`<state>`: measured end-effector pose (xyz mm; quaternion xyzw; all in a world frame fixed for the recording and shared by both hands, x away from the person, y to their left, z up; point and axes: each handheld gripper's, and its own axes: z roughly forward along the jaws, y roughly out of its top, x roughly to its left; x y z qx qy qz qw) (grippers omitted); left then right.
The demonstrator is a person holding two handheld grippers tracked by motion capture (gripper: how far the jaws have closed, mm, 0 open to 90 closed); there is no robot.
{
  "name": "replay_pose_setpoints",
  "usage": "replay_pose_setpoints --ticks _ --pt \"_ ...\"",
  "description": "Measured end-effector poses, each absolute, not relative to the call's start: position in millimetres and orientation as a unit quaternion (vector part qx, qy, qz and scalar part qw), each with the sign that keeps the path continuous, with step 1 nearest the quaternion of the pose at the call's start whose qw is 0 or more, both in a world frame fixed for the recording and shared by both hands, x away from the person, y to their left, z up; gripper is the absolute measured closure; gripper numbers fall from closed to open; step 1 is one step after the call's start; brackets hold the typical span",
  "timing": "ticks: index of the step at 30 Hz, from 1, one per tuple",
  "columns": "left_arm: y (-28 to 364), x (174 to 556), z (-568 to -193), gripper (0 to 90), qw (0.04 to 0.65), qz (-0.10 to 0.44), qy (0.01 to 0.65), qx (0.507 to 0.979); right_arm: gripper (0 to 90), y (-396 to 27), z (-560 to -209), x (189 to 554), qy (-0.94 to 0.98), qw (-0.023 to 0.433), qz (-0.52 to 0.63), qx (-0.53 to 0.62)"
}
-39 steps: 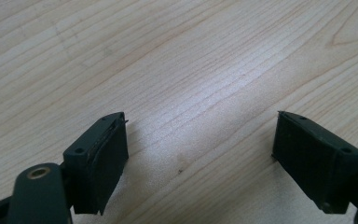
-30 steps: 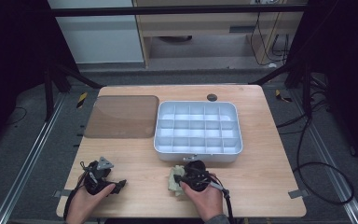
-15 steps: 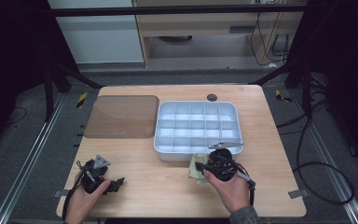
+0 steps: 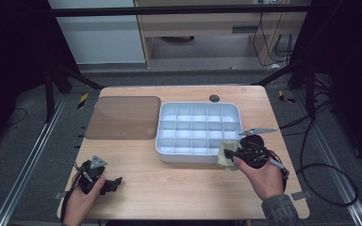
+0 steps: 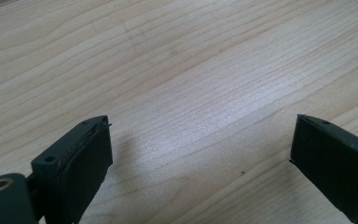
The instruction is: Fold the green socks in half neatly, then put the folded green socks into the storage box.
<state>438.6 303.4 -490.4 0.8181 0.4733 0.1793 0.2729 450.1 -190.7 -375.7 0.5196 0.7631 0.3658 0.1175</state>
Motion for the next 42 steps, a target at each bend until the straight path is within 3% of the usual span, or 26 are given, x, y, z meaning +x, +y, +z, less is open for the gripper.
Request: replay_pose_setpoints --ticks 20,42 --pt "306 443 -497 2.9 0.270 0.178 0.478 0.817 70.1 -233 -337 483 0.742 0.162 0.369 0.535" --pt "309 443 -504 0.0 0.303 0.192 0.478 0.802 70.0 -228 -339 509 0.758 0.178 0.336 0.530"
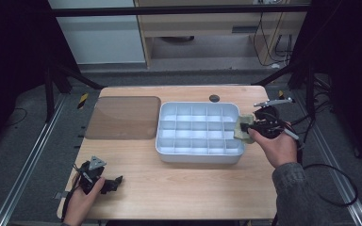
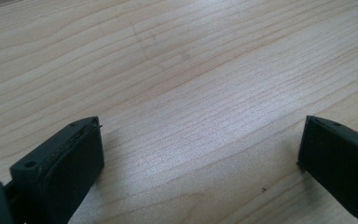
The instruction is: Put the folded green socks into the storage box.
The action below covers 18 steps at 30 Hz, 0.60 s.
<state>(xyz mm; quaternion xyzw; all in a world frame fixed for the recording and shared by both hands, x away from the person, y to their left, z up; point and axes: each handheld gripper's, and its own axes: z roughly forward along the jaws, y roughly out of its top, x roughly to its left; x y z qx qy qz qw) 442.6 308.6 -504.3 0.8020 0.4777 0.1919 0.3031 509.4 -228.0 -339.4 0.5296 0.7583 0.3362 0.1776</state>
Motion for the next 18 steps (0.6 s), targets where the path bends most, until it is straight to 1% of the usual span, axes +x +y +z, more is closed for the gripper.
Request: replay_pose_setpoints --ticks 18 --pt "308 441 -505 0.0 0.308 0.196 0.479 0.798 70.0 -214 -350 518 0.779 0.199 0.300 0.514"
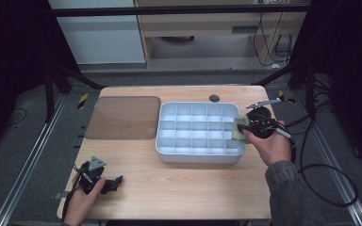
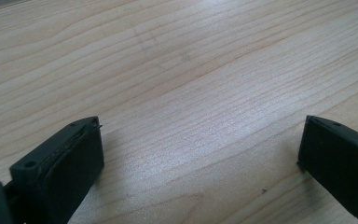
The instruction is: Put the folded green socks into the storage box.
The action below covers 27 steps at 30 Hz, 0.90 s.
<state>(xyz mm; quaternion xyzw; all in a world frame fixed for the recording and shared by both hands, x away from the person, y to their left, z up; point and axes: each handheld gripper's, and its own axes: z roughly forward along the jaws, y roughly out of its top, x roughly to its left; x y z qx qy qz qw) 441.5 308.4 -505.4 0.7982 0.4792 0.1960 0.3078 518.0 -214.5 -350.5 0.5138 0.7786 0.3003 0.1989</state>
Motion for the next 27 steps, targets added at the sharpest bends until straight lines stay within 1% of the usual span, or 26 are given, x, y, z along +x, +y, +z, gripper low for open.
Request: replay_pose_setpoints --ticks 8,21,27 --pt "309 441 -505 0.0 0.307 0.197 0.478 0.799 70.0 -209 -359 522 0.787 0.198 0.289 0.508" --pt "309 441 -505 0.0 0.307 0.197 0.478 0.799 70.0 -206 -372 523 0.793 0.182 0.279 0.510" --pt "308 441 -506 0.0 0.310 0.198 0.479 0.797 70.0 -203 -384 524 0.797 0.179 0.267 0.511"
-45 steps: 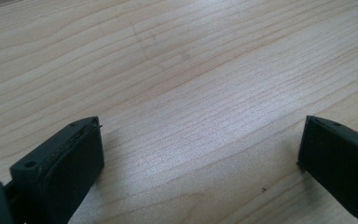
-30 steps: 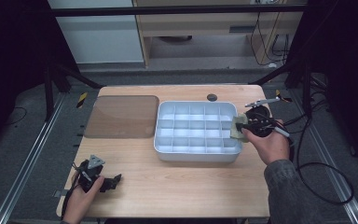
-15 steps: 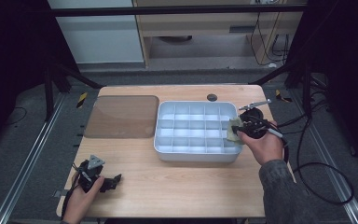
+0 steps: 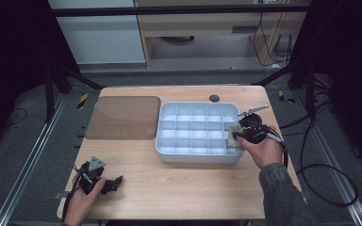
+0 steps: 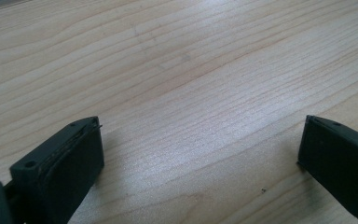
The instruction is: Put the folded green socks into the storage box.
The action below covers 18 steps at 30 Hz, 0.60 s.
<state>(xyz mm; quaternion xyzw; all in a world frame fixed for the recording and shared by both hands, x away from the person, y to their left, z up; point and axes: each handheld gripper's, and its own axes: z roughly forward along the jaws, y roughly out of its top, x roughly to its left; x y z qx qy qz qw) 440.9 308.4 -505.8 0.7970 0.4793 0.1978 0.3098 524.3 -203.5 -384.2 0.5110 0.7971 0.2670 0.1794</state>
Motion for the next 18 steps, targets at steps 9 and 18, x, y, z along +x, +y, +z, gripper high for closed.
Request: replay_pose_setpoints --ticks 9,18 --pt "308 441 -506 0.0 0.310 0.198 0.480 0.797 70.0 -200 -397 530 0.803 0.174 0.252 0.511" --pt "308 441 -506 0.0 0.311 0.198 0.479 0.797 70.0 -201 -398 536 0.805 0.176 0.238 0.514"
